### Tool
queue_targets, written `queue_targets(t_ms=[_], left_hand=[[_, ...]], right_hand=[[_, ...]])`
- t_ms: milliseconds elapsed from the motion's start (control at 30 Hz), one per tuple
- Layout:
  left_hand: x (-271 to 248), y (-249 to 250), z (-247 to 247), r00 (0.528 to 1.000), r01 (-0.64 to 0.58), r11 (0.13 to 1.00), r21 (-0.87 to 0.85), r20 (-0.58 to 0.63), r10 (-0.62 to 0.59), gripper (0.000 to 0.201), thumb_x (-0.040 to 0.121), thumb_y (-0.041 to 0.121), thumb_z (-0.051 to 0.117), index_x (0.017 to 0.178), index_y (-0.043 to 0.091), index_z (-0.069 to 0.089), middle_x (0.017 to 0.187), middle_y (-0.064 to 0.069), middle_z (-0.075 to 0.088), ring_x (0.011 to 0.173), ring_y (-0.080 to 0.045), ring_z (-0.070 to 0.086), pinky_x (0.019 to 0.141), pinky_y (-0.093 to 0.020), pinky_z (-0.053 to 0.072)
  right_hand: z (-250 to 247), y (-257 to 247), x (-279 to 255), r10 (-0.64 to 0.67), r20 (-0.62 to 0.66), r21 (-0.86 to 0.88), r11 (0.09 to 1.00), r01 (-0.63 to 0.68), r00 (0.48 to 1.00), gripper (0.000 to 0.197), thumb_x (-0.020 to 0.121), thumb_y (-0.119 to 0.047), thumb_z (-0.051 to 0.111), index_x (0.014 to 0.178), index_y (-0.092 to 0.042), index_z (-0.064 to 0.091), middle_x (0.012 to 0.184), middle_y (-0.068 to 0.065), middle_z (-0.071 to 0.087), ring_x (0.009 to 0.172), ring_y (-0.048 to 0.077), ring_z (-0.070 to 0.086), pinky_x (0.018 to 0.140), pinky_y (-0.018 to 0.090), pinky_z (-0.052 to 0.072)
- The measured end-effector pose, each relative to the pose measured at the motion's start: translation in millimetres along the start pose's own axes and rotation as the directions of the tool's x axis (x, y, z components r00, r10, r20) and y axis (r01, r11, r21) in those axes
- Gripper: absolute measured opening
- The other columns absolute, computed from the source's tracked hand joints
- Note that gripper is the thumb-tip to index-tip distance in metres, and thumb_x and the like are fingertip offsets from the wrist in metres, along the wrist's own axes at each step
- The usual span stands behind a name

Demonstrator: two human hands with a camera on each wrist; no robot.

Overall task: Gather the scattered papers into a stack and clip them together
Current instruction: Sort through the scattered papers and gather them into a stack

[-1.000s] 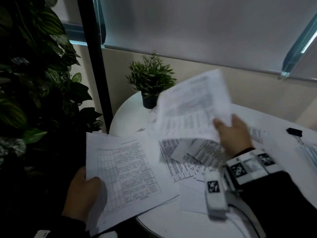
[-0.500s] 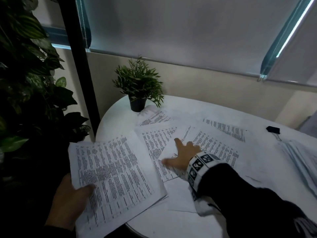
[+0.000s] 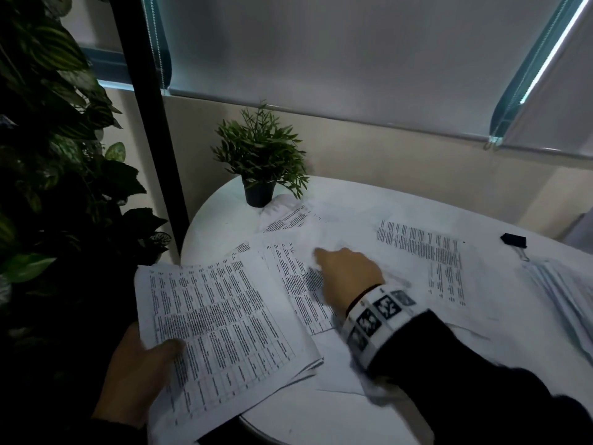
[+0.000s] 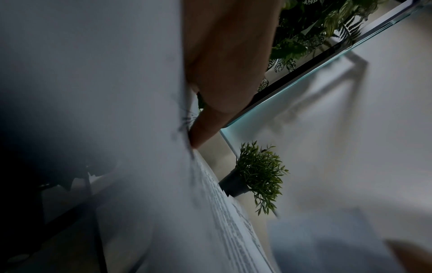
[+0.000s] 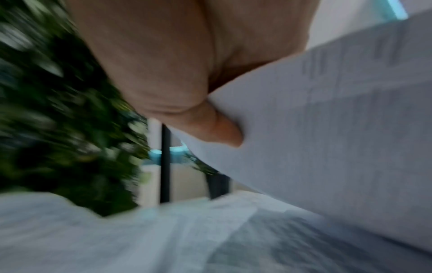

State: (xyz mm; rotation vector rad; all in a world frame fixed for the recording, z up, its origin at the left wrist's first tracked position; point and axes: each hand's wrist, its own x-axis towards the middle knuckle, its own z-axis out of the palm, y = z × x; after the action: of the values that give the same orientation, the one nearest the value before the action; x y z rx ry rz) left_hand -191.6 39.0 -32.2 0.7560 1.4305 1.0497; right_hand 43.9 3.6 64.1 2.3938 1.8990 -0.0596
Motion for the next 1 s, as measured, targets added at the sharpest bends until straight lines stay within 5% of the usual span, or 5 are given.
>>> queue_targets(t_ms=[167, 333, 467, 600, 1000], left_hand=[[-12.2, 4.0, -0.1, 0.990, -0.137, 0.978, -0.155, -0.037, 0.133, 0.043, 0.084, 0.059, 0.056, 0.103, 0.022, 0.068, 0.126, -0.016, 0.060, 0.105, -0.015, 0.066, 0.076, -0.033, 0.054], [1.6, -12.4, -5.2, 0.979, -0.044, 0.999, 0.001, 0.198, 0.042, 0.036, 0.074, 0.013, 0.076, 0.107, 0.020, 0.063, 0.120, -0.014, 0.066, 0.104, -0.034, 0.063, 0.097, -0.051, 0.045], [12.3, -15.8, -9.9, 0.988, -0.140, 0.963, 0.229, 0.097, 0.121, 0.037, 0.082, -0.003, 0.065, 0.115, 0.012, 0.059, 0.114, -0.013, 0.064, 0.100, -0.030, 0.059, 0.096, -0.044, 0.043], [10.9, -12.9, -12.6, 0.980, -0.177, 0.956, 0.232, 0.133, 0.149, 0.047, 0.088, -0.012, 0.051, 0.133, -0.001, 0.048, 0.122, -0.020, 0.058, 0.104, -0.031, 0.054, 0.096, -0.040, 0.038], [1.5, -6.4, -4.5, 0.988, -0.119, 0.973, 0.197, 0.119, 0.097, 0.042, 0.086, -0.014, 0.049, 0.127, -0.004, 0.052, 0.117, -0.019, 0.059, 0.097, -0.030, 0.053, 0.089, -0.038, 0.039]], right_hand=[[15.3, -79.2, -49.7, -0.606, -0.016, 0.122, 0.789, 0.603, 0.796, 0.027, 0.090, -0.014, 0.053, 0.115, -0.005, 0.057, 0.098, 0.021, 0.062, 0.085, 0.036, 0.061, 0.064, 0.038, 0.045], [33.5, -89.0, -51.0, -0.716, 0.102, 0.457, 0.651, 0.607, 0.691, 0.034, 0.088, -0.033, 0.061, 0.121, -0.025, 0.056, 0.111, 0.012, 0.064, 0.099, 0.029, 0.063, 0.087, 0.036, 0.050], [23.4, -17.7, -8.3, -0.170, 0.178, 0.577, 0.816, 0.037, 0.969, 0.075, 0.082, -0.064, 0.052, 0.144, -0.025, 0.032, 0.140, 0.008, 0.050, 0.119, 0.023, 0.056, 0.107, 0.038, 0.036], [35.7, 60.1, 33.0, 0.470, 0.238, 0.172, 0.841, -0.513, 0.850, 0.106, 0.074, -0.068, 0.060, 0.149, -0.014, 0.008, 0.153, 0.016, 0.019, 0.139, 0.037, 0.024, 0.108, 0.052, 0.033], [-2.2, 112.0, 21.3, 0.744, -0.251, 0.832, 0.493, -0.256, 0.619, 0.027, 0.094, -0.015, 0.049, 0.115, -0.001, 0.059, 0.119, 0.022, 0.060, 0.109, 0.035, 0.056, 0.082, 0.029, 0.040]])
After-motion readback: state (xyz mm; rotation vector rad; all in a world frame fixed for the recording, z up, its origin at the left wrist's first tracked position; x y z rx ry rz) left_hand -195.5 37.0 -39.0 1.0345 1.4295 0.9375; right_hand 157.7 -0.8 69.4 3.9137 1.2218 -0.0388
